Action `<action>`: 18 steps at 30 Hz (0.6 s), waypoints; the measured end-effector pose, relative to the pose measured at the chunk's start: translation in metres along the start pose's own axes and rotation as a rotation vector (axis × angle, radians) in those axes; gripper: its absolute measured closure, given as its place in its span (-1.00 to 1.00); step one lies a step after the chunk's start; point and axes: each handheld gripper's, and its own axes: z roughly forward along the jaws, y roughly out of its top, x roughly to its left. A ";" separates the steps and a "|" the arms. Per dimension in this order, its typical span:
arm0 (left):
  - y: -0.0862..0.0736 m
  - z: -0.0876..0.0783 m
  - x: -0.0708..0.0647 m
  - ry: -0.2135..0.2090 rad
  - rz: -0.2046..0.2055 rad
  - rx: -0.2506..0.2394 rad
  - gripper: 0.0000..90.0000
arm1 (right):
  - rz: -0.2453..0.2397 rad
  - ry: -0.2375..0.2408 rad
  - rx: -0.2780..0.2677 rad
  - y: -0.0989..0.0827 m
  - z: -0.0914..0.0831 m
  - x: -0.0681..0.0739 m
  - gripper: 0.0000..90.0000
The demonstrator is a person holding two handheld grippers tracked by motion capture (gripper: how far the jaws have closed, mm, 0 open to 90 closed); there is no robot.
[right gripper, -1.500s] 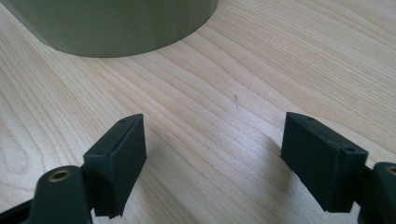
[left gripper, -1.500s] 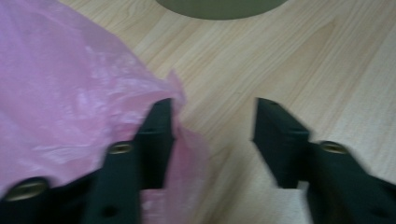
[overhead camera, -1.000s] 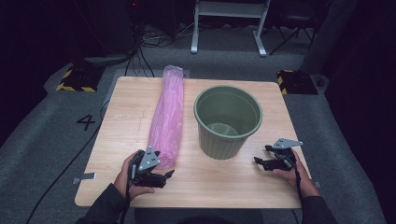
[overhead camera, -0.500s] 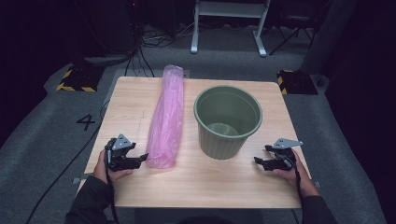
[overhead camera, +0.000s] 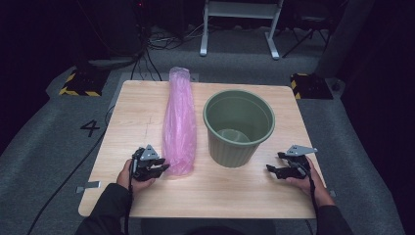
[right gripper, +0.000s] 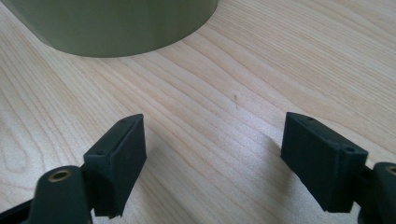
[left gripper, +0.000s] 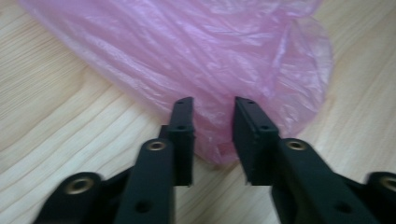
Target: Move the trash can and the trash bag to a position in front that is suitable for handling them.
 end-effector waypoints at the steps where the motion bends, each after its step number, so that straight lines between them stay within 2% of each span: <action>1: 0.002 0.002 -0.003 0.000 0.017 0.006 0.64 | 0.002 -0.002 0.000 0.000 0.000 0.000 -0.51; 5: 0.004 0.008 -0.011 -0.029 0.065 0.019 0.86 | 0.004 -0.009 -0.001 0.000 0.000 0.001 -0.53; 9: 0.006 0.011 -0.015 -0.057 0.084 0.023 0.94 | 0.004 -0.023 0.003 0.002 0.000 0.002 -0.57; 12: 0.009 0.014 -0.018 -0.071 0.095 0.025 0.95 | 0.036 0.018 -0.048 0.008 -0.001 0.009 -0.59; 15: 0.012 0.017 -0.023 -0.094 0.107 0.029 0.95 | 0.004 0.025 -0.089 0.020 0.001 0.022 -0.59; 18: 0.016 0.020 -0.032 -0.114 0.131 0.038 0.94 | -0.034 0.029 -0.105 0.032 0.006 0.036 -0.58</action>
